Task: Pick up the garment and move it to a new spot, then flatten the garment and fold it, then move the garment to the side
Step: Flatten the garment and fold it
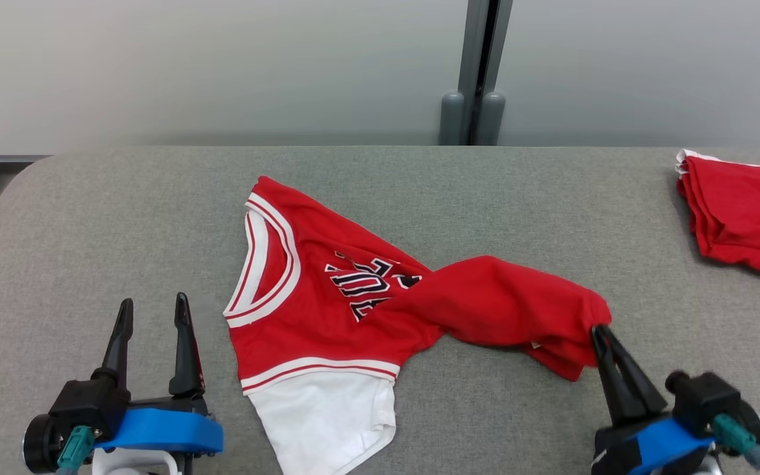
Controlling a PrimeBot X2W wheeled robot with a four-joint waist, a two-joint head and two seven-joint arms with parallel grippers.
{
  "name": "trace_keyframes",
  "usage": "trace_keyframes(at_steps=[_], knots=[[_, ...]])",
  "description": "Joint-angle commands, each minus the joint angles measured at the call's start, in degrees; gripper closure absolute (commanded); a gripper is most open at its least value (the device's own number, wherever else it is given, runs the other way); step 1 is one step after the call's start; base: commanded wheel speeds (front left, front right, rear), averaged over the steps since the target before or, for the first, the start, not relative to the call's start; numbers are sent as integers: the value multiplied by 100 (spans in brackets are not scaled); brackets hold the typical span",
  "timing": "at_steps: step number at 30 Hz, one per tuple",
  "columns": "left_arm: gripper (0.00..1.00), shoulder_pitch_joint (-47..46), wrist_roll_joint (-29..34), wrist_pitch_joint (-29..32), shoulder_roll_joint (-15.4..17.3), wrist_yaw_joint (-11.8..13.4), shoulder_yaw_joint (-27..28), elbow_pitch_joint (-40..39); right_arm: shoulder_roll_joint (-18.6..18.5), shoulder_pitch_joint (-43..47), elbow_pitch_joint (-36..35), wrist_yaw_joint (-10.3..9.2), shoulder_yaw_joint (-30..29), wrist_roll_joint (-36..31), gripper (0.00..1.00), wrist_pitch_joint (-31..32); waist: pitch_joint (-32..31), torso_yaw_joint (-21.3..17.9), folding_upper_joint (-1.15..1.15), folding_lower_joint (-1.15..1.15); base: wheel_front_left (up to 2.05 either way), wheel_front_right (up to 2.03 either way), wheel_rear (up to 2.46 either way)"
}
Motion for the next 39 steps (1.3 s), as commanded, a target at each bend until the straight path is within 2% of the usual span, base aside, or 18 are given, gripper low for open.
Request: trace_keyframes(at_steps=[1,7,14,15,17,24,30,34,39], knots=[[0,33,15,-27,-6,-20,20,6,14,141,-61,1,26,51,100,-30,-25,-39,0,0,0,0,0],[0,51,36,-27,-6,-45,-4,52,56,1219,-488,0,533,141,100,14,-74,-169,0,0,0,0,0],[0,4,43,-27,-6,-70,-72,83,-55,1766,-336,1,1008,214,100,217,-64,-231,0,0,0,0,0],[0,2,48,-27,-6,-75,-73,85,-88,1760,-347,1,1035,161,85,191,-67,-237,0,0,0,0,0],[0,2,58,-27,-4,-80,-58,93,-55,1769,-354,1,1007,188,0,160,-79,-250,0,0,0,0,0],[0,1,88,-27,-5,-80,-33,75,-182,1367,-950,1,407,64,0,9,-86,-238,0,0,0,0,0],[0,-46,98,-26,-5,-88,13,24,-389,578,-1170,1,9,-92,0,112,14,-222,0,0,0,0,0],[0,-115,104,-27,-6,-93,-1,14,-433,-32,-1009,1,7,-174,0,342,104,-173,0,0,0,0,0],[0,-204,78,-26,-5,-100,-52,15,-420,-570,-450,1,116,-219,0,568,209,-54,0,0,0,0,0]])
